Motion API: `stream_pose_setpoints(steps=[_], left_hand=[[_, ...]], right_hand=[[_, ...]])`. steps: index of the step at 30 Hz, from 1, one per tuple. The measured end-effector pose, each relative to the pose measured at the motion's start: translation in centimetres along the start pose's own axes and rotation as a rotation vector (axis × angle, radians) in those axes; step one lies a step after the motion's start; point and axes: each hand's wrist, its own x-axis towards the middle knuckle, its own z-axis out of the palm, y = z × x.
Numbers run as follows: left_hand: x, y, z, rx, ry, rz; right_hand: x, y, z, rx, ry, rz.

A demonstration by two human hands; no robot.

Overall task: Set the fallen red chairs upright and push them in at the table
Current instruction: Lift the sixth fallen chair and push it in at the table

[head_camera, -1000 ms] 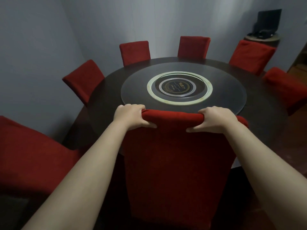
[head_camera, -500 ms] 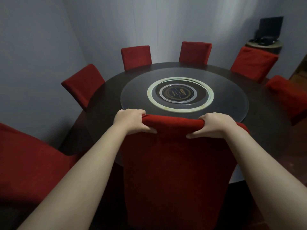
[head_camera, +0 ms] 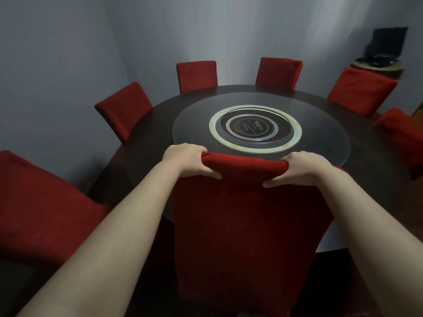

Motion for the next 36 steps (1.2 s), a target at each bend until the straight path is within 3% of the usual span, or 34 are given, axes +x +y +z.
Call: stream_pose_setpoints(steps=[8,16,25,32,36], left_hand=[[-2.8,1.9,0.8,-0.036,-0.073,0.008],[-4.6,4.9,2.5,-0.028,-0.179,0.127],[-6.1,5.0,3.1,0.108,-0.156,0.174],[-7.9,1.7,3.3,0.191,-0.095,0.191],[-8.2,-1.7,4.0,0.120,-0.106,0.131]], right_hand=[[-3.2,0.9,0.8,-0.011,-0.031,0.009],[-6.2,3.3,2.2,-0.048,-0.026,-0.020],[-8.2,3.3,3.8,-0.084,0.028,-0.061],[-10.7,-0.5,6.9,-0.099,0.231,-0.075],[-10.8,-4.2,9.7,-0.106,0.361,-0.088]])
